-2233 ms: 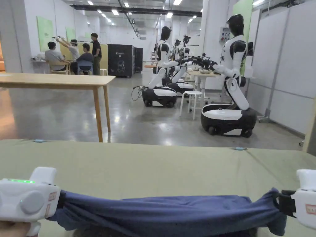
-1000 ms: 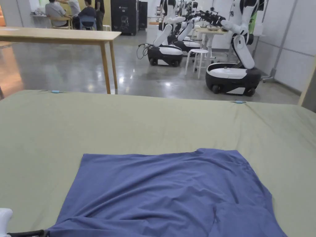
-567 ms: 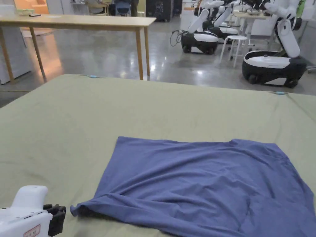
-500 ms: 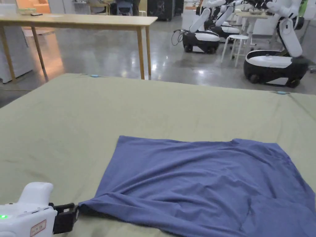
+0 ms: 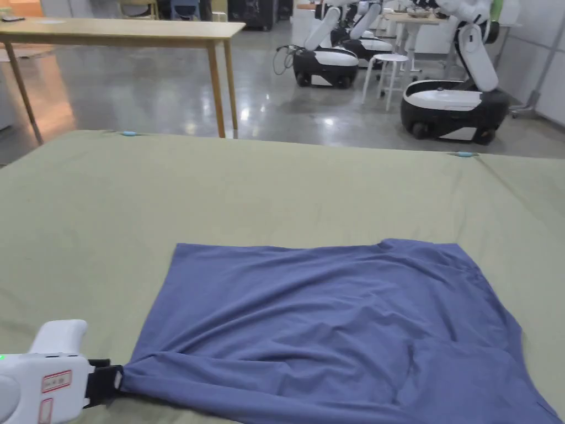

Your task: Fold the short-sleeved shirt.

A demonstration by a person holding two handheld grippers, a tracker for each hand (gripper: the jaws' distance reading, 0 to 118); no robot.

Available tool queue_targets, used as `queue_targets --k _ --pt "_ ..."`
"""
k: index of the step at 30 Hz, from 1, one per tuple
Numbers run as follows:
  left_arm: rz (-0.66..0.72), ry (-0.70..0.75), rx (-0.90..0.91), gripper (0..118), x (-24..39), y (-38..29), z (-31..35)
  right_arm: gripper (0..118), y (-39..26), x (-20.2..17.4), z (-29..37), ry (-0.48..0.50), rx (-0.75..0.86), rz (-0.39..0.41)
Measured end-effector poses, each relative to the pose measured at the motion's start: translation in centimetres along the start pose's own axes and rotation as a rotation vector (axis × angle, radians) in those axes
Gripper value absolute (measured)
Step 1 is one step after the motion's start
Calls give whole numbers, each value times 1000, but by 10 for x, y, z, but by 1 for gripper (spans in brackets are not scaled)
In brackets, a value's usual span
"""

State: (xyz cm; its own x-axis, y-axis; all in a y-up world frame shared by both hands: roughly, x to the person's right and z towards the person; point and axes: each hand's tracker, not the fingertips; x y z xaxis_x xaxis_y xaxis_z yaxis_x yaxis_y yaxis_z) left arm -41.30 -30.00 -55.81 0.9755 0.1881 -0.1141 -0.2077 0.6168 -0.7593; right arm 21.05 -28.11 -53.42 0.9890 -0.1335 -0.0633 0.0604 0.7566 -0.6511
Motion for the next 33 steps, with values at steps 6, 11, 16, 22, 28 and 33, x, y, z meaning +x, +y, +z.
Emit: queue_targets --k 6,11,16,22,28,33 --pt "-77 45 1 6 11 -1 10 86 2 6 -3 41 -8 34" --pt "-87 53 11 6 17 -2 13 105 6 6 -35 54 -76 59" --pt "-76 62 9 6 20 -4 12 25 -10 13 -42 21 -141 80" --pt "-61 64 18 6 20 -7 16 5 0 13 -34 48 -122 56" --pt "-63 47 64 6 20 16 26 5 49 1 -9 45 5 124" --pt "-75 29 102 6 22 53 20 5 105 -3 -25 60 54 131"
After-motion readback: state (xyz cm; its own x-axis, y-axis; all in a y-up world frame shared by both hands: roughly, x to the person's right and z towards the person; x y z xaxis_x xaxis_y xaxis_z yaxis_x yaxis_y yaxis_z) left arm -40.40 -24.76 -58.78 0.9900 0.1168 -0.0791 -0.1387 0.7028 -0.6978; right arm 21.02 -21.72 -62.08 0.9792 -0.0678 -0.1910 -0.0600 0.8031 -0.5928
